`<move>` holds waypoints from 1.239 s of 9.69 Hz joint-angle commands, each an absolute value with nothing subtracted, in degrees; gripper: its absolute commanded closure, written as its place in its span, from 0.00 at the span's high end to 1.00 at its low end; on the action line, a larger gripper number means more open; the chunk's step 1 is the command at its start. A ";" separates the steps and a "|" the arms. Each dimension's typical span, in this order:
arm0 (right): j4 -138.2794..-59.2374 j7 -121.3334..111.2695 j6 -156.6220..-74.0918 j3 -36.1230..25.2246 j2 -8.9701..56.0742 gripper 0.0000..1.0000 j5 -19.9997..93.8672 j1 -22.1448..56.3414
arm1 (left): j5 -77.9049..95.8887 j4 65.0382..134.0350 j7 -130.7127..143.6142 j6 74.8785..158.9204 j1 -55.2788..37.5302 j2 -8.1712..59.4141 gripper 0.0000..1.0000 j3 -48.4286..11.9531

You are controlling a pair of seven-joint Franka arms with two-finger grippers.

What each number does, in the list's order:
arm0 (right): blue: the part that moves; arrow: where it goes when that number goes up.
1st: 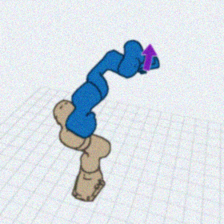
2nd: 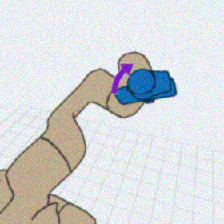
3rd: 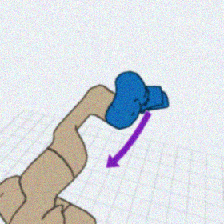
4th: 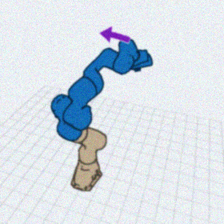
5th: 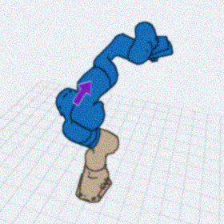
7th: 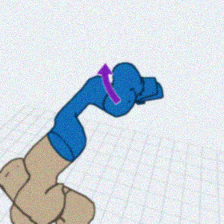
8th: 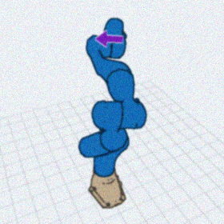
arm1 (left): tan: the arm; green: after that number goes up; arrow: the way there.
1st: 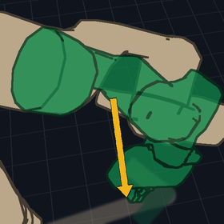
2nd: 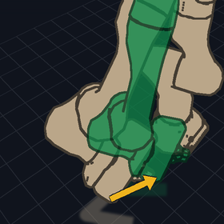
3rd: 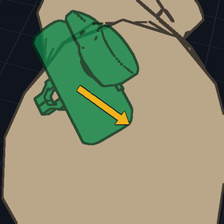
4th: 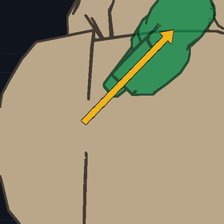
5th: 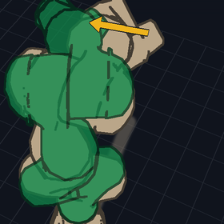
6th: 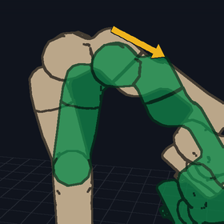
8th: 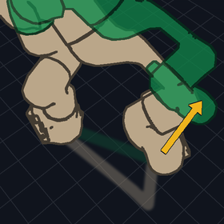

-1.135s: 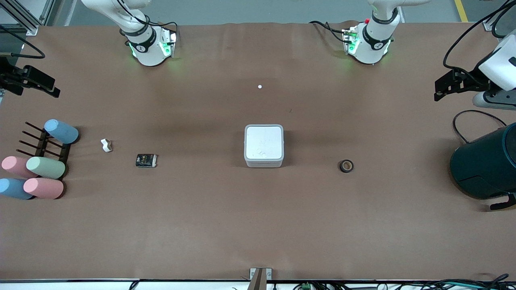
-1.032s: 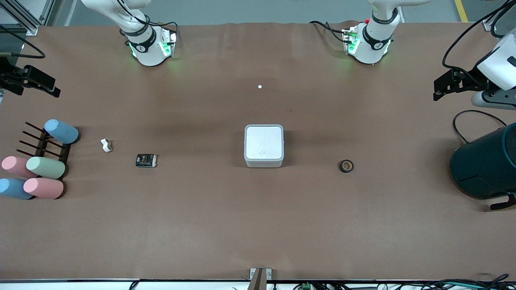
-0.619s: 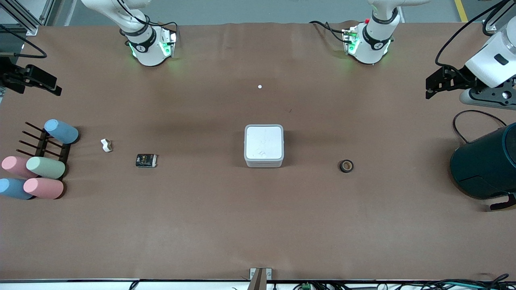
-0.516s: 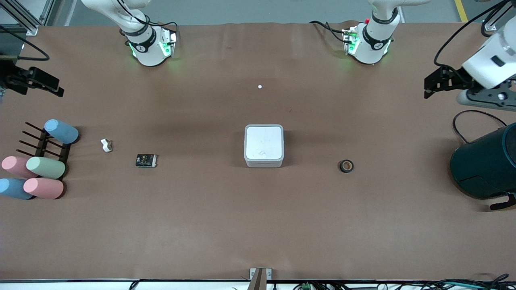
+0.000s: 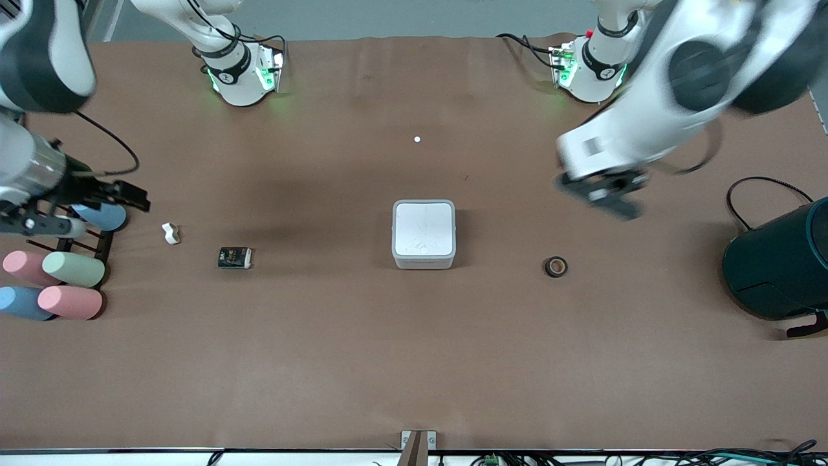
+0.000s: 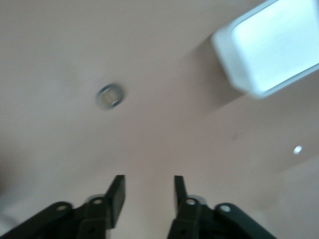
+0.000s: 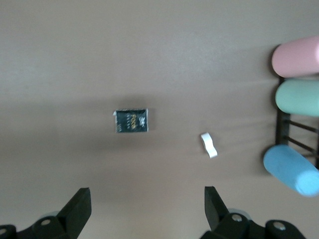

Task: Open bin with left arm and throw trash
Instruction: 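Reach the left gripper to the bin lid while the right gripper reaches the tissue pack, then lift the bin lid open with the left gripper while the right gripper grasps the tissue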

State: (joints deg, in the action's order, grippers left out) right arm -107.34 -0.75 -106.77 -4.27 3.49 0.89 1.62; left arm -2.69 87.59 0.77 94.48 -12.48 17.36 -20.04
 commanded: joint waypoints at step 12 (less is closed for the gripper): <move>-120.74 2.02 -143.87 -3.69 22.32 1.00 5.71 5.63 | -9.20 81.11 22.84 132.42 -27.69 44.73 0.00 -19.43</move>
State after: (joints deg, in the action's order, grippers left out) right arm -118.95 1.53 -143.41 -3.42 22.48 4.50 5.84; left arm -5.55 79.90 20.71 128.44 -27.41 43.01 -20.06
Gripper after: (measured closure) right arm 0.000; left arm 0.991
